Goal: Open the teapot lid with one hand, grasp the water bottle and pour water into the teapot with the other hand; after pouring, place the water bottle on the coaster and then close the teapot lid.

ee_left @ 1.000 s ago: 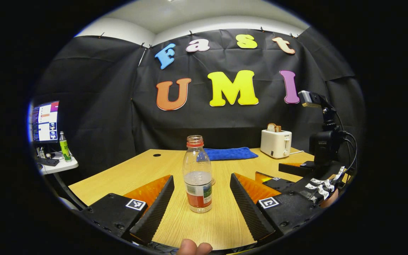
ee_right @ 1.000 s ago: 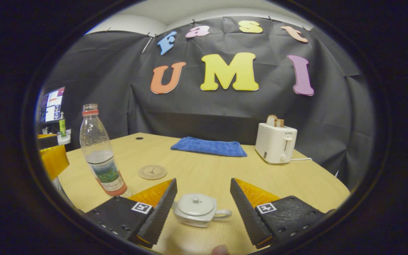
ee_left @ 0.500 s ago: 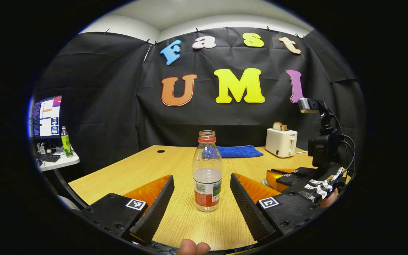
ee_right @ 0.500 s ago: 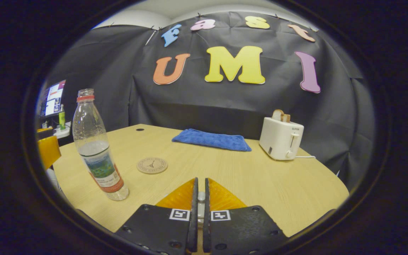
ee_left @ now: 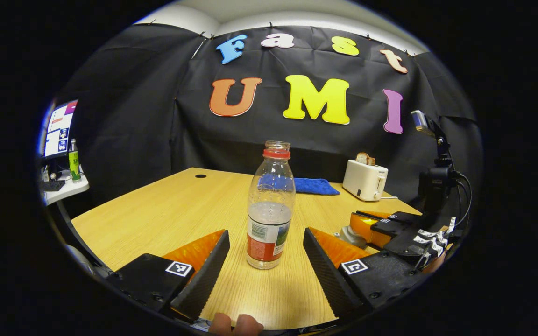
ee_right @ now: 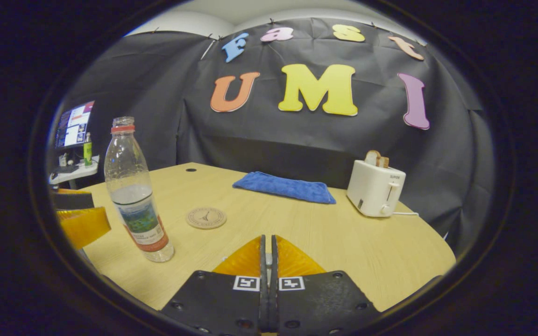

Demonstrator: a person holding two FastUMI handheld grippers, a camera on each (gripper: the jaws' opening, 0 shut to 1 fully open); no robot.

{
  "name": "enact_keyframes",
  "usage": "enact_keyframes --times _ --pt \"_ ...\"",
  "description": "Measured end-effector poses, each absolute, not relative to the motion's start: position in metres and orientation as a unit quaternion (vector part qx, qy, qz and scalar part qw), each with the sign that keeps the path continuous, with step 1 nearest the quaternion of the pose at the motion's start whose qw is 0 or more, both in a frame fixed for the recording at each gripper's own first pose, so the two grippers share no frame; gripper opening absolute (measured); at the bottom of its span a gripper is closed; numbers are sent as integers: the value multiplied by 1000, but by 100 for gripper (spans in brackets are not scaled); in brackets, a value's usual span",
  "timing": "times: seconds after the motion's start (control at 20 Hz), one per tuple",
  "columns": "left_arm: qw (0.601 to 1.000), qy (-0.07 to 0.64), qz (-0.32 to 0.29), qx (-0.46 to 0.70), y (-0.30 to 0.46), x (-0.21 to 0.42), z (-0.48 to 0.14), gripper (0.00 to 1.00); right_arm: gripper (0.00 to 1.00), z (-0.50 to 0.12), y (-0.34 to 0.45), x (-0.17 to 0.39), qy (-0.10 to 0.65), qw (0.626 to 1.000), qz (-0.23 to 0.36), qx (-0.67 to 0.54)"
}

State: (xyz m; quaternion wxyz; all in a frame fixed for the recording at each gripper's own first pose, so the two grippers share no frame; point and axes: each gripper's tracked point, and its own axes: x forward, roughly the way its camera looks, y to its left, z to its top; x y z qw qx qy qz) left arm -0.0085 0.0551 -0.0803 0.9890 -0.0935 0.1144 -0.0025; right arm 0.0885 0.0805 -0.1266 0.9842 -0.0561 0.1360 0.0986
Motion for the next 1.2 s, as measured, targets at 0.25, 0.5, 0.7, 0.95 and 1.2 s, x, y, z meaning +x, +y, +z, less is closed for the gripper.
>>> enact_keyframes --times 0.25,0.5,0.7,0.95,1.2 --pt "989 130 -12 -70 53 9 -98 99 0 -100 83 81 119 985 114 -48" --pt "990 131 -12 -58 53 25 -107 100 0 -86 67 68 107 987 108 -48" --pt "989 138 -18 -52 50 33 -112 100 0 -82 53 64 106 988 97 -48" --pt "989 140 -8 -41 55 39 -113 80 0 -87 44 59 113 988 96 -43" --pt "985 168 6 36 66 35 -109 75 0 -85 32 55 113 988 99 -37"
